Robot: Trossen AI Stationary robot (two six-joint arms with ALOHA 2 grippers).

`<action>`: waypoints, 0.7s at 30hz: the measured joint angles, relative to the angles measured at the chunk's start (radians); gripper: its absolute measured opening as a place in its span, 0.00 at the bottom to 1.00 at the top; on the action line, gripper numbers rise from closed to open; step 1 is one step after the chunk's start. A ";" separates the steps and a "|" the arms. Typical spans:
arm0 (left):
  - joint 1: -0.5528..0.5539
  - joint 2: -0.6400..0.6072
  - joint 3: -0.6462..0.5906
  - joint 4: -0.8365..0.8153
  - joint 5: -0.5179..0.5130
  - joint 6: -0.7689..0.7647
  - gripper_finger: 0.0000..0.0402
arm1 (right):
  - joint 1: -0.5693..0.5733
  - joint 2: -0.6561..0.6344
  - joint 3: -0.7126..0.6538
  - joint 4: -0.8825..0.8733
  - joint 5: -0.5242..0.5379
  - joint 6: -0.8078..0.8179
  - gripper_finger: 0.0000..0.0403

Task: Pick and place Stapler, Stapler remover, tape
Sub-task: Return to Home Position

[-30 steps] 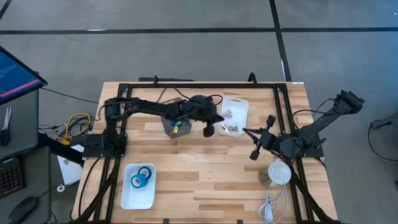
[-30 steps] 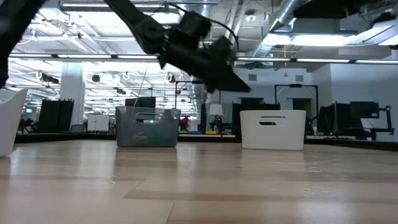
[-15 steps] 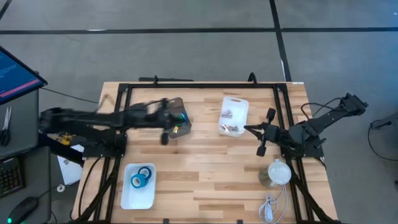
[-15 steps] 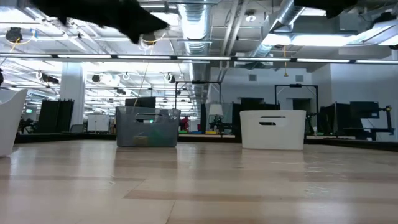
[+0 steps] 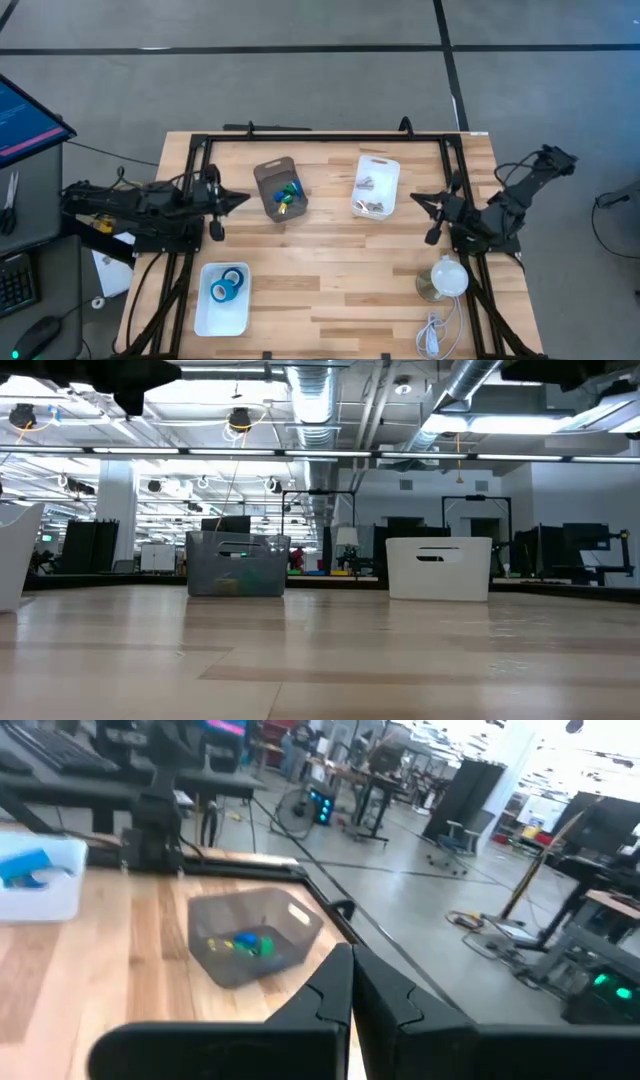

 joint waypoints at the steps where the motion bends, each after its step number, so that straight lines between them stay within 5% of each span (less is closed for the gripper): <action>1: -0.008 -0.005 0.000 0.000 -0.001 0.012 0.00 | 0.007 -0.015 0.000 -0.036 0.006 0.018 0.00; 11: -0.050 0.033 0.000 -0.007 -0.034 0.034 0.00 | 0.010 -0.180 0.000 -0.163 -0.211 0.098 0.00; 17: -0.052 0.065 0.000 -0.007 -0.049 0.012 0.00 | 0.020 -0.141 -0.109 0.067 -0.203 0.030 0.00; 21: -0.058 0.069 0.000 -0.013 -0.049 0.010 0.00 | 0.063 -0.143 -0.268 0.224 -0.155 0.133 0.00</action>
